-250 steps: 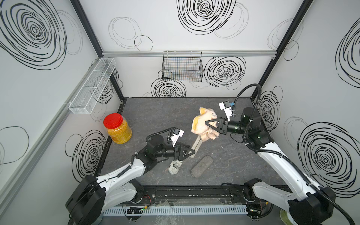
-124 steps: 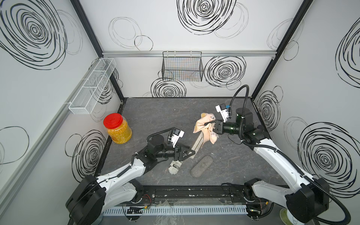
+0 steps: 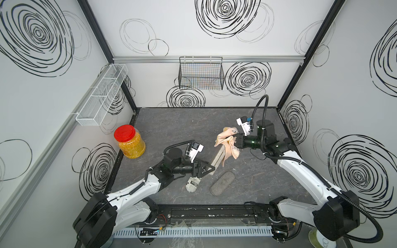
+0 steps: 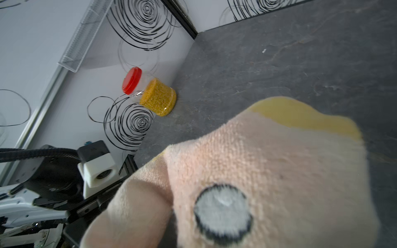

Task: Wipe the eyeglass case
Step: Wipe the dirt from the eyeglass case, then place the eyeglass case at the center of the board.

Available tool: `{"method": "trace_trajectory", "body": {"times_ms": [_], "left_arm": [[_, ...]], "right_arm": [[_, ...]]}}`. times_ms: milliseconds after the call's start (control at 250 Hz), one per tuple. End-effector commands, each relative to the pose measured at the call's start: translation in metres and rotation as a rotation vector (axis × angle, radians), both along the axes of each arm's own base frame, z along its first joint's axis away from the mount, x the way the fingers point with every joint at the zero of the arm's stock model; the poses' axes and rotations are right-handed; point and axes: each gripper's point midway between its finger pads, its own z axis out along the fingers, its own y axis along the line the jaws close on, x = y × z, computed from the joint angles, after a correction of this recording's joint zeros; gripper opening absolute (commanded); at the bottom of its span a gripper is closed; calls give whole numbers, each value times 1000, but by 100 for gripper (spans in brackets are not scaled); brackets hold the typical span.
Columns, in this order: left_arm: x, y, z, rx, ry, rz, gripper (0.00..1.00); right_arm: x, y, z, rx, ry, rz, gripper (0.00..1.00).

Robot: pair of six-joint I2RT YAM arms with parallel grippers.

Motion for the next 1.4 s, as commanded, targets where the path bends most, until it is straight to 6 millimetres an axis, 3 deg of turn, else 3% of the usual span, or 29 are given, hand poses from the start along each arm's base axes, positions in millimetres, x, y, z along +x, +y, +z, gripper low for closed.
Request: {"method": "trace_trajectory", "body": {"times_ms": [0, 260, 615, 783, 1398], "left_arm": [[13, 3, 44, -48, -175, 44, 64], [59, 47, 24, 141, -179, 337, 64], [106, 148, -62, 722, -38, 805, 62], [116, 175, -89, 866, 5, 884, 62], [147, 195, -135, 1076, 33, 906, 65]], "right_arm": [[11, -18, -3, -106, -52, -93, 2], [17, -52, -8, -251, -119, -238, 1], [2, -69, 7, -242, -230, -277, 1], [-3, -71, 4, -235, -240, -276, 1], [-9, -61, -9, -180, -223, -217, 1]]}}
